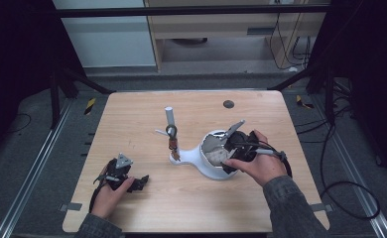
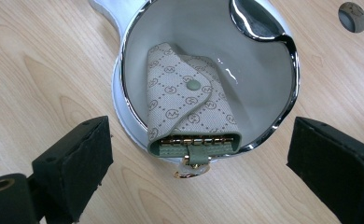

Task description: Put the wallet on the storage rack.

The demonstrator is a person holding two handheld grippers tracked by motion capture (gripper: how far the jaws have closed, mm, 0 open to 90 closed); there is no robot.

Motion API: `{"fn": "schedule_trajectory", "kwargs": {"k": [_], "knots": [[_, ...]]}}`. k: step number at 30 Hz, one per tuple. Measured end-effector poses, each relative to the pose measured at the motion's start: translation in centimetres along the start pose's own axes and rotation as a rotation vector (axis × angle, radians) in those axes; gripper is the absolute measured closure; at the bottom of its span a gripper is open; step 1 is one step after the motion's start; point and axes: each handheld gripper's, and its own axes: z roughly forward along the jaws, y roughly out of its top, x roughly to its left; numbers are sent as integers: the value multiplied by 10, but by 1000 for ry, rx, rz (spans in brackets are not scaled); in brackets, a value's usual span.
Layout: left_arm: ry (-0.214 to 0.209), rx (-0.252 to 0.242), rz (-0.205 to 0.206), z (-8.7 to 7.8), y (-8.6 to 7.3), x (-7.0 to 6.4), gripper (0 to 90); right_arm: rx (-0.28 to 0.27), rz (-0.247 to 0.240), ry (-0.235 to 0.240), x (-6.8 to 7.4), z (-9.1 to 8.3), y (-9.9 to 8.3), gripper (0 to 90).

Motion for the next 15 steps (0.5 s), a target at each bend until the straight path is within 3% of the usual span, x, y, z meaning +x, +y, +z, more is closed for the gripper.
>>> {"fn": "schedule_trajectory", "kwargs": {"k": [5, 15], "knots": [[0, 0, 0, 0, 0, 0, 0, -54, 30, 11, -3, -2, -6, 61], [0, 0, 1, 0, 0, 0, 0, -110, 72, 21, -9, -7, -16, 51]]}}
